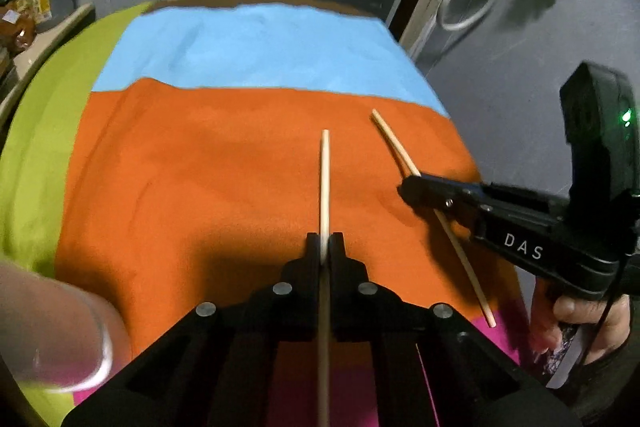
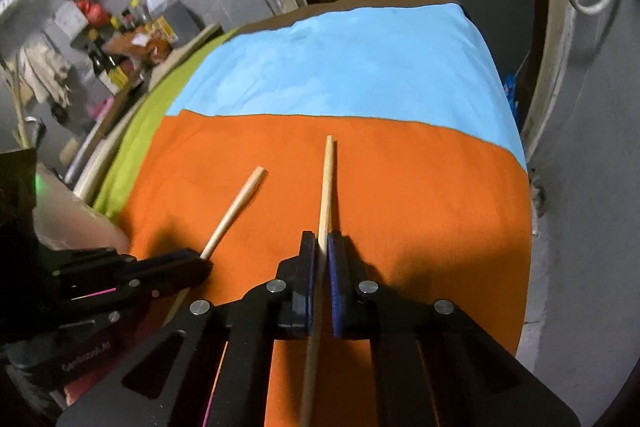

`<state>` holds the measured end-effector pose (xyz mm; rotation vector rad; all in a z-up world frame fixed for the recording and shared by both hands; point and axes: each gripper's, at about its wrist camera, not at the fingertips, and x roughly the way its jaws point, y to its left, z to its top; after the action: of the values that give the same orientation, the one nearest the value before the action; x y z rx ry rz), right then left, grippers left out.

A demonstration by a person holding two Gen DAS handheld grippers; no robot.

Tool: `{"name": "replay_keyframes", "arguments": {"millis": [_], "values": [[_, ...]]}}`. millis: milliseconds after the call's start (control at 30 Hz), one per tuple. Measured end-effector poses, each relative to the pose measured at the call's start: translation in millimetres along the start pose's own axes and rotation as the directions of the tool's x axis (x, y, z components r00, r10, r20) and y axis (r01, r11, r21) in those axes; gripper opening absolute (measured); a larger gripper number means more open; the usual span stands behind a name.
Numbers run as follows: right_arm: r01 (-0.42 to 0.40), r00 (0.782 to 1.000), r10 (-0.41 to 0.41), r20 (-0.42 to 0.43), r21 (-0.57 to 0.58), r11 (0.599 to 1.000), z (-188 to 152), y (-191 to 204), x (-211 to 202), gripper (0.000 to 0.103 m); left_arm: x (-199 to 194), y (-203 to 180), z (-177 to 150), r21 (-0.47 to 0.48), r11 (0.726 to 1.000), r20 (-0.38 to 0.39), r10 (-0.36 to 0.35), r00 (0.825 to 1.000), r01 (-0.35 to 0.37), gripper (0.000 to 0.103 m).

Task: Organize utensils
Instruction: 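Grasp a chopstick with the left tool while the right tool grasps the other chopstick, then lift both chopsticks upright and carry them over the white basket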

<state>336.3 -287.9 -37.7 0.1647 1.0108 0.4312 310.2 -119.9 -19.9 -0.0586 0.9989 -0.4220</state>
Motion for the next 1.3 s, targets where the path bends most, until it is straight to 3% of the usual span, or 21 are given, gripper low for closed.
{"name": "replay_keyframes", "arguments": {"millis": [167,333,433,700,800,867,1067,1167,1300], "values": [[-0.048,0.993,0.046,0.110,0.016,0.999,-15.5,11.3,-31.9,0.004,-38.3,-6.1,-22.2,0.035,0.999,0.141,-0.026,0.990,0.022,0.002],[-0.035,0.971,0.047,0.236,-0.055,0.998,-28.0,44.2,-62.5,0.003,-91.1,-10.5,-45.2,0.079,0.997,0.337,-0.025,0.941,-0.002,0.002],[-0.047,0.946,0.072,0.316,-0.086,0.995,-32.1,63.9,-79.9,0.003,-121.3,-10.6,-54.0,0.090,0.996,0.440,-0.035,0.897,-0.005,0.002],[-0.076,0.845,0.178,0.505,-0.215,0.974,-24.2,136.7,-125.3,0.003,-191.9,13.6,-60.0,0.050,0.999,0.626,-0.016,0.780,-0.020,0.002],[-0.090,0.812,0.228,0.537,-0.271,0.958,-17.2,167.8,-132.5,0.003,-224.4,31.7,-64.1,0.020,1.000,0.697,-0.001,0.717,-0.018,0.002],[-0.090,0.788,0.254,0.561,-0.303,0.949,-13.8,187.8,-134.8,0.003,-238.3,47.6,-62.7,-0.003,1.000,0.726,0.013,0.687,-0.016,0.002],[-0.138,0.696,0.344,0.630,-0.353,0.925,-2.3,233.7,-136.0,0.003,-273.5,102.9,-58.2,-0.084,0.996,0.811,0.074,0.581,-0.010,0.002],[-0.120,0.651,0.353,0.671,-0.368,0.922,-0.6,251.8,-132.9,0.003,-283.2,136.6,-58.3,-0.141,0.990,0.832,0.112,0.543,0.011,0.002],[-0.080,0.604,0.343,0.719,-0.374,0.924,2.1,270.0,-118.2,0.003,-284.8,172.2,-52.5,-0.198,0.980,0.840,0.158,0.519,0.022,0.002]]}}
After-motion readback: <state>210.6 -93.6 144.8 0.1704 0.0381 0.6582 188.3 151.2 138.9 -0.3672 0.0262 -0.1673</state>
